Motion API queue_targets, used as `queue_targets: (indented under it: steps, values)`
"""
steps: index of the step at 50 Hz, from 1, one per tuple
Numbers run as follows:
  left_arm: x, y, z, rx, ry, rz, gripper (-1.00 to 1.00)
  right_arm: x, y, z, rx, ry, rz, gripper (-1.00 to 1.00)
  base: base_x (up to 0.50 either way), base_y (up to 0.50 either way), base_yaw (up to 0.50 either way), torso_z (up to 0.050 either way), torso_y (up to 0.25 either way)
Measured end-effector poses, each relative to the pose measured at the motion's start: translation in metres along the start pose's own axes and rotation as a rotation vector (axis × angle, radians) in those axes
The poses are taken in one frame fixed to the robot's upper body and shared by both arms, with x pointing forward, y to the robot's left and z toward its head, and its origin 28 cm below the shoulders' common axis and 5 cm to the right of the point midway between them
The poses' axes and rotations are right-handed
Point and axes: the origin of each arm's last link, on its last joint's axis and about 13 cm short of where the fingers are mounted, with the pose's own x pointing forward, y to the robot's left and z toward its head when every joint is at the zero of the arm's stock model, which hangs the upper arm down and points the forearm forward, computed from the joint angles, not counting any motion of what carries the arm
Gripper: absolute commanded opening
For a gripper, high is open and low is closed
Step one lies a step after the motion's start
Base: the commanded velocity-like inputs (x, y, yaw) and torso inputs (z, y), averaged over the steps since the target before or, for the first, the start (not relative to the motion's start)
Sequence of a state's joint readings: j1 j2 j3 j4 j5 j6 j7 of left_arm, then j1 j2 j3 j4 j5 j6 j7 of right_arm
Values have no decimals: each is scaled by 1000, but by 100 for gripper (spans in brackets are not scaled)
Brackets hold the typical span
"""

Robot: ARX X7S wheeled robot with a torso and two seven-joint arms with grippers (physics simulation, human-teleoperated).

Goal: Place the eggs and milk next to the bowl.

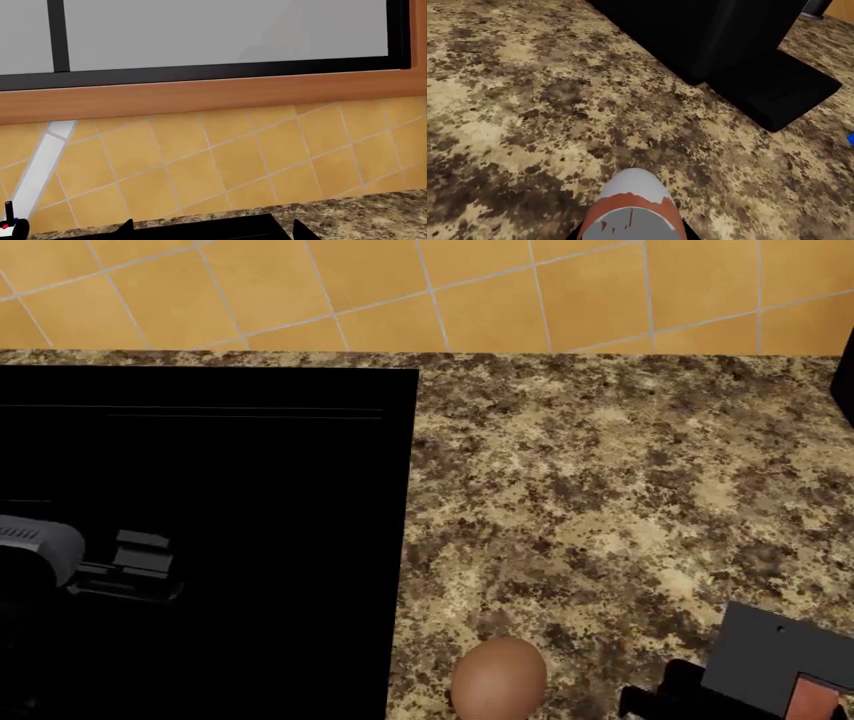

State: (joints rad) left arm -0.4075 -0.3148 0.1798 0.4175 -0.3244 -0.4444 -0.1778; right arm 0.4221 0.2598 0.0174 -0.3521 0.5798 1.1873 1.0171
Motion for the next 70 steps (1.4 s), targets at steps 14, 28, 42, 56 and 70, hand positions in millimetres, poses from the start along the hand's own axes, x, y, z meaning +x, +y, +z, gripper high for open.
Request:
queue_targets:
  steps: [14, 28, 42, 56, 70]
  values:
    - [-1, -1, -1, 3, 10, -24, 100, -16, -11, 18, 23, -98, 3, -100, 0, 0, 0, 0, 0]
    - [-9, -7, -5, 17, 96, -172, 100, -36, -36, 37, 49, -334, 44, -100, 0, 0, 0, 0, 0]
    - [-17, -15, -2, 38, 198, -391, 100, -49, -56, 37, 89, -538, 127, -100, 0, 0, 0, 0, 0]
    - [-24, -25, 6, 51, 290, -604, 100, -55, -65, 36, 105, -613, 170, -100, 0, 0, 0, 0, 0]
    - [-33, -36, 9, 55, 351, -753, 100, -56, -67, 33, 113, -619, 191, -100, 0, 0, 0, 0, 0]
